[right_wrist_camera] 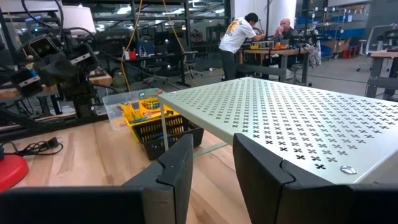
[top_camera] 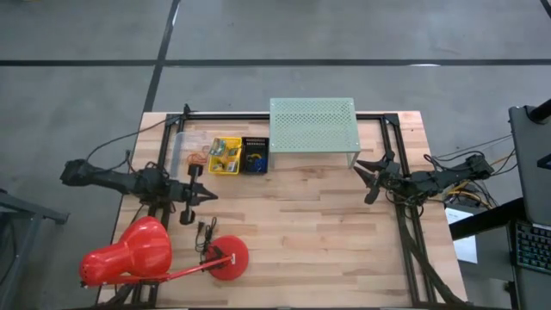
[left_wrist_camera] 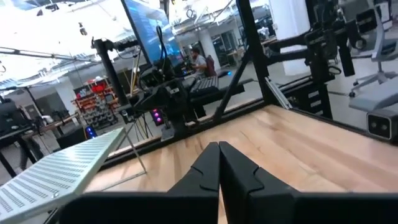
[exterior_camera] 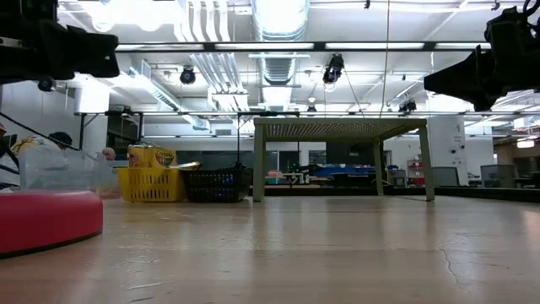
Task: Pick & Place Office Desk Supplies
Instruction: Put the black bin with the spring rubberbands on the shelf
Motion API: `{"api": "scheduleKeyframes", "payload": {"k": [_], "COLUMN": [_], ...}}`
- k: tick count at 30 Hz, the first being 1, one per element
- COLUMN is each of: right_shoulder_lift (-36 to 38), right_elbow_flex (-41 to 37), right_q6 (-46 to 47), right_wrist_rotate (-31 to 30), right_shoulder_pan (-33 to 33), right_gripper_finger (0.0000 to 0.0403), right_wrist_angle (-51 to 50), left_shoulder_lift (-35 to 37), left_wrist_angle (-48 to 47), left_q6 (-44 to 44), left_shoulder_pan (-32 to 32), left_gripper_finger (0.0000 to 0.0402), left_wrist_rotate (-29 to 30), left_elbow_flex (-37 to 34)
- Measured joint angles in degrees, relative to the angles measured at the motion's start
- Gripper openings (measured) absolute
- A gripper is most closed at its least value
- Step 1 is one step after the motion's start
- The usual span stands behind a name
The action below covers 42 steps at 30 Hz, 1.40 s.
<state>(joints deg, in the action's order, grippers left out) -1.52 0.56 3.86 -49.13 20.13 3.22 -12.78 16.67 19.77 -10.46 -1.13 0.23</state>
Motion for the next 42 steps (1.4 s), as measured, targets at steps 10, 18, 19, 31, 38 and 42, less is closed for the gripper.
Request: {"api": "scheduleKeyframes", "payload": {"k": [10,18,19,31,38,42], "right_shoulder_lift": [-0.24,-0.57,-0.54,-0.52,-0.50,-0.50], "right_elbow_flex": [-0.02,-0.02,-0.02,-0.02,-0.02,-0.02], "right_q6": [0.00,0.00,-0.01,0.00,-0.02,0.00], "right_wrist_rotate": [-0.34,-0.06,-0.03,-0.03,0.01,0.06], "right_shoulder_pan": [-0.03,-0.03,-0.03,-0.03,-0.03,-0.02], "right_gripper_finger": [0.0114,0.0114,0.0114,0.0114,0.0114,0.0114], "right_wrist_angle": [0.20,0.00,0.00,0.01,0.00,0.01], "left_shoulder_lift": [11.20,10.33,10.32,9.98,9.15,9.19], "left_wrist_angle": [-31.82,-36.12,-35.78,-22.91,-21.95,-21.97], "left_q6": [-0.25,-0.26,-0.26,-0.09,-0.25,-0.26], "left_shoulder_pan": [0.00,0.00,0.00,0.04,0.04,0.04], "left_gripper_finger": [0.0001,0.0001,0.0001,0.0001,0.0001,0.0001], "left_wrist_rotate": [1.53,0.20,0.21,0.63,0.90,1.49], "left_elbow_flex": [9.41,12.46,11.96,2.64,2.34,2.36]}}
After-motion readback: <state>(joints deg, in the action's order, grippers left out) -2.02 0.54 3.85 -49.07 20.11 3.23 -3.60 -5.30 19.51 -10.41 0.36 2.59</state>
